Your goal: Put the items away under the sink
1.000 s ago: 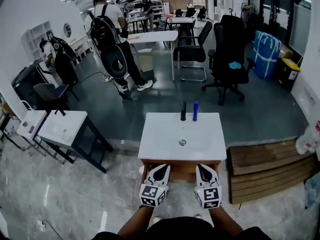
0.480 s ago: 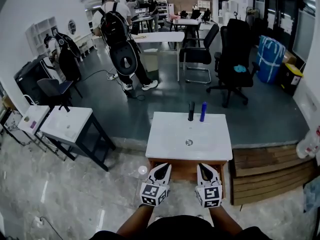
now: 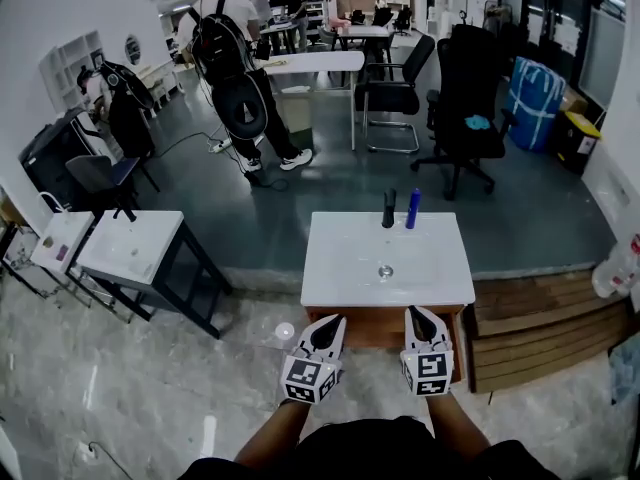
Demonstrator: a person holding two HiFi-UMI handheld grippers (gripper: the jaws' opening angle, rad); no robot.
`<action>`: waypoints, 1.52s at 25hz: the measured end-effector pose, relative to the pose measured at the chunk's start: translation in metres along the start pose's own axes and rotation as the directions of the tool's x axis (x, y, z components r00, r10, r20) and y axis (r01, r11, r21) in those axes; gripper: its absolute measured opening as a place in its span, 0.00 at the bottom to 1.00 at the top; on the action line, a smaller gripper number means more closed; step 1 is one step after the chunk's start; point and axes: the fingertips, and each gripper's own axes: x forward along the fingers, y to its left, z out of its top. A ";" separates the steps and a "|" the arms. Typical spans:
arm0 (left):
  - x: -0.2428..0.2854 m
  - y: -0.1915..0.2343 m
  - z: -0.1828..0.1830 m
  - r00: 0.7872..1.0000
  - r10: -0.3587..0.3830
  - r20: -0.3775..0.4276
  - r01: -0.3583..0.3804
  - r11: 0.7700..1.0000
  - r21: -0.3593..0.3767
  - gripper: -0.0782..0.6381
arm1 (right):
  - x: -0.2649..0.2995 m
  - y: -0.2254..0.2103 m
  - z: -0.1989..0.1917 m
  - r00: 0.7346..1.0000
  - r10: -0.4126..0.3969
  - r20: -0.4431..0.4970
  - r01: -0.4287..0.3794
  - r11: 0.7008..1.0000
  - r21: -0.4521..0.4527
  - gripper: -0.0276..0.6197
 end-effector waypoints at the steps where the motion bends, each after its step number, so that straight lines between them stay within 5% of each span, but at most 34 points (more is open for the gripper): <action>1: 0.001 0.001 -0.002 1.000 -0.005 -0.004 0.005 1.000 0.000 0.14 | 0.002 -0.003 -0.001 1.000 -0.016 -0.003 0.016 1.000 0.003 0.07; 9: 0.044 0.013 -0.007 0.999 -0.054 0.004 0.054 0.999 -0.001 0.14 | 0.051 -0.036 -0.007 0.996 -0.079 -0.031 0.081 0.995 0.066 0.07; 23: 0.201 0.084 0.006 0.998 0.050 -0.031 -0.050 0.999 0.013 0.14 | 0.199 -0.112 -0.032 0.992 -0.039 -0.116 0.043 0.999 0.033 0.07; 38: 0.304 0.105 -0.035 0.986 0.052 -0.161 -0.050 0.999 0.017 0.14 | 0.296 -0.177 -0.081 0.988 -0.031 -0.151 0.049 0.992 0.115 0.07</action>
